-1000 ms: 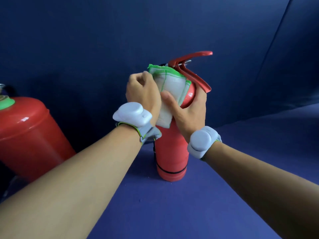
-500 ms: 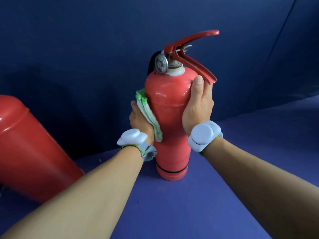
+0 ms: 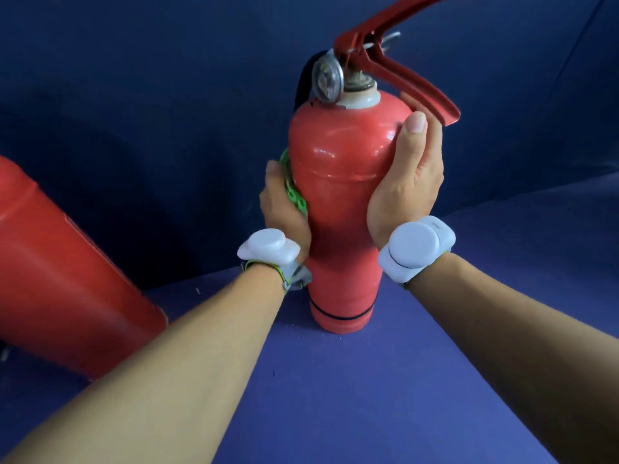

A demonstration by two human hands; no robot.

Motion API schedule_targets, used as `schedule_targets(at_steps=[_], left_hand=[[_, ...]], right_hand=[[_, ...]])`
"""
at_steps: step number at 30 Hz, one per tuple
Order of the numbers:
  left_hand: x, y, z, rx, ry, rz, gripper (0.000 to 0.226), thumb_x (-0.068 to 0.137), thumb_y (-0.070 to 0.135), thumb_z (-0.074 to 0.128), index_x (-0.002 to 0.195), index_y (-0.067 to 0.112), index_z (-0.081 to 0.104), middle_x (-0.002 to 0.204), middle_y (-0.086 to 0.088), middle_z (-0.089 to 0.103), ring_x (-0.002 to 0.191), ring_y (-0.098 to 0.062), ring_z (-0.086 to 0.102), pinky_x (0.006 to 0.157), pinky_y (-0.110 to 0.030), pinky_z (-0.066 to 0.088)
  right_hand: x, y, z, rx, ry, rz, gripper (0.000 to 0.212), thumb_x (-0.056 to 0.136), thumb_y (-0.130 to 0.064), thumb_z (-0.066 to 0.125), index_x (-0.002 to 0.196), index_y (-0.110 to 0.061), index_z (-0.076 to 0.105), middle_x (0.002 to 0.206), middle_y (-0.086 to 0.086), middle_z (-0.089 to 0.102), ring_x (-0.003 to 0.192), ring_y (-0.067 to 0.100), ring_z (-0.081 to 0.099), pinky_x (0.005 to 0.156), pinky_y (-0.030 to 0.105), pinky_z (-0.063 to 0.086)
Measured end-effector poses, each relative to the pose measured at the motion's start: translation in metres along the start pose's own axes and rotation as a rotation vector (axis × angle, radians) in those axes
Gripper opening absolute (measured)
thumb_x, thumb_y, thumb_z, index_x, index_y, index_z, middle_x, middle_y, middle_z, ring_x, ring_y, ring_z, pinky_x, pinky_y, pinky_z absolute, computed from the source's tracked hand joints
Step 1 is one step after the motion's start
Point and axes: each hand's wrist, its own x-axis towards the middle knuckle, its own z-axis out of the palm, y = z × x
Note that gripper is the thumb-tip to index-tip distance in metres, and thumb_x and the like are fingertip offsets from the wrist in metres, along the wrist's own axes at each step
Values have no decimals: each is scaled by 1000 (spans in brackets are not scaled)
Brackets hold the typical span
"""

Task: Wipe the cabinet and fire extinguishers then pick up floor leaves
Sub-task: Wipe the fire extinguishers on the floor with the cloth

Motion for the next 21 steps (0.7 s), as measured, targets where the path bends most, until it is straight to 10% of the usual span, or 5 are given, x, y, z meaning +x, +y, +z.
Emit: schedule_targets(at_steps=[3,6,8,14,21], left_hand=[[-7,-46,-8,90,35,-176,75,89,55,30,148,10,38,150,-13,45,139,-29,43,113,-39,36],[-16,-50,-11,-118,190,-316,52,84,44,52,109,2,70,114,-28,64,105,-45,57,96,-48,46],[-13,-28,-7,-93,163,-208,35,86,46,54,76,20,76,91,-11,70,91,-27,57,90,-42,46],[29,75,-2,-126,-221,18,55,94,56,47,100,5,66,104,-17,65,100,-28,62,94,-38,50],[35,6,0,10,47,11,24,88,36,53,66,26,52,71,1,50,73,-17,47,81,-39,42]], right_hand=[[0,2,0,9,10,-22,35,105,-33,32,120,-19,61,66,-29,53,67,-11,51,66,5,39],[-1,-1,-1,15,-11,-27,38,104,-34,31,125,-19,59,66,-25,55,67,-12,52,66,6,40],[-2,-4,-2,9,-24,-17,41,103,-37,30,126,-19,59,67,-23,55,68,-8,53,65,8,41],[-2,-5,-2,16,-49,-2,44,102,-40,29,124,-15,58,70,-31,56,70,-9,53,68,9,39],[-1,-1,-2,35,-30,-21,37,105,-33,31,126,-19,59,74,-31,60,76,-12,56,70,7,40]])
